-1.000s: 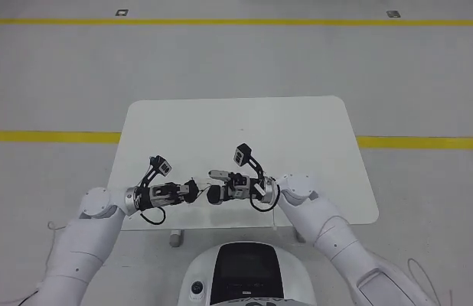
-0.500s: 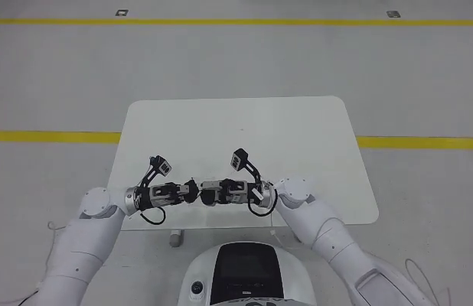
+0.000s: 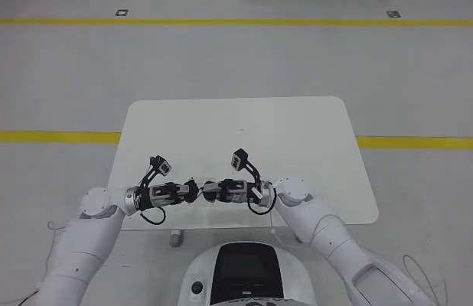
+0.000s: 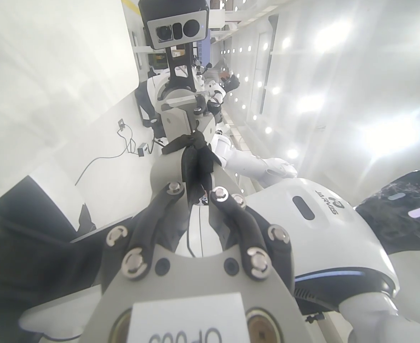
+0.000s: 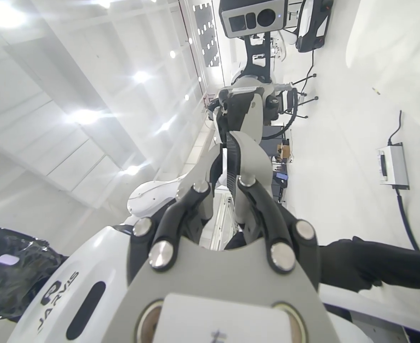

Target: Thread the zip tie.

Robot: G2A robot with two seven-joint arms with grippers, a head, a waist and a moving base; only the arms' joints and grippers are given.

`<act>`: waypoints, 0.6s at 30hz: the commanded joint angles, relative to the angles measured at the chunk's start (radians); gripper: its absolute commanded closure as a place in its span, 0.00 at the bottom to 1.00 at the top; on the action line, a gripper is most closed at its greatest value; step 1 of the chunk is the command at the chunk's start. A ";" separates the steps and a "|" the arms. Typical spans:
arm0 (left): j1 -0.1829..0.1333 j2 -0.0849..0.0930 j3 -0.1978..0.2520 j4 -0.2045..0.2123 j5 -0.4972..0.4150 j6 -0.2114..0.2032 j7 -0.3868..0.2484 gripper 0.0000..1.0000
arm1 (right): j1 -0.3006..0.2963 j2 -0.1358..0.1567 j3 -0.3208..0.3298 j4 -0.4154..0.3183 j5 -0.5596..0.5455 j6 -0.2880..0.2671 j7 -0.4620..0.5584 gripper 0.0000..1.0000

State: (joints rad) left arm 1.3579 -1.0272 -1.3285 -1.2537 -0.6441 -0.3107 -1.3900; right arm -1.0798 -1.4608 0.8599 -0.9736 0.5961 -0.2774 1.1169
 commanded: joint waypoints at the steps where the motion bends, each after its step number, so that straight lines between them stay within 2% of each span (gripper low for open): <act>1: 0.000 0.000 0.000 0.000 0.000 0.000 0.000 1.00 | 0.003 0.000 0.000 0.008 -0.001 -0.002 -0.001 0.95; 3: 0.000 0.000 0.000 0.000 0.000 0.000 0.000 1.00 | 0.003 -0.001 -0.001 0.014 0.000 -0.005 0.000 0.95; 8: 0.000 0.000 0.000 0.000 0.000 0.000 0.000 1.00 | 0.006 -0.001 -0.002 0.022 0.000 -0.007 0.000 0.84; 13: 0.000 0.000 0.000 0.000 0.000 0.000 0.000 1.00 | 0.010 -0.003 -0.005 0.026 0.001 -0.008 0.001 0.82; 18: 0.000 0.000 0.000 0.000 0.000 0.000 0.000 1.00 | 0.014 -0.004 -0.007 0.031 0.003 -0.012 0.005 0.86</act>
State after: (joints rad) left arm 1.3579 -1.0272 -1.3285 -1.2537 -0.6441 -0.3107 -1.3900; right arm -1.0660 -1.4649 0.8532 -0.9441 0.5993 -0.2882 1.1210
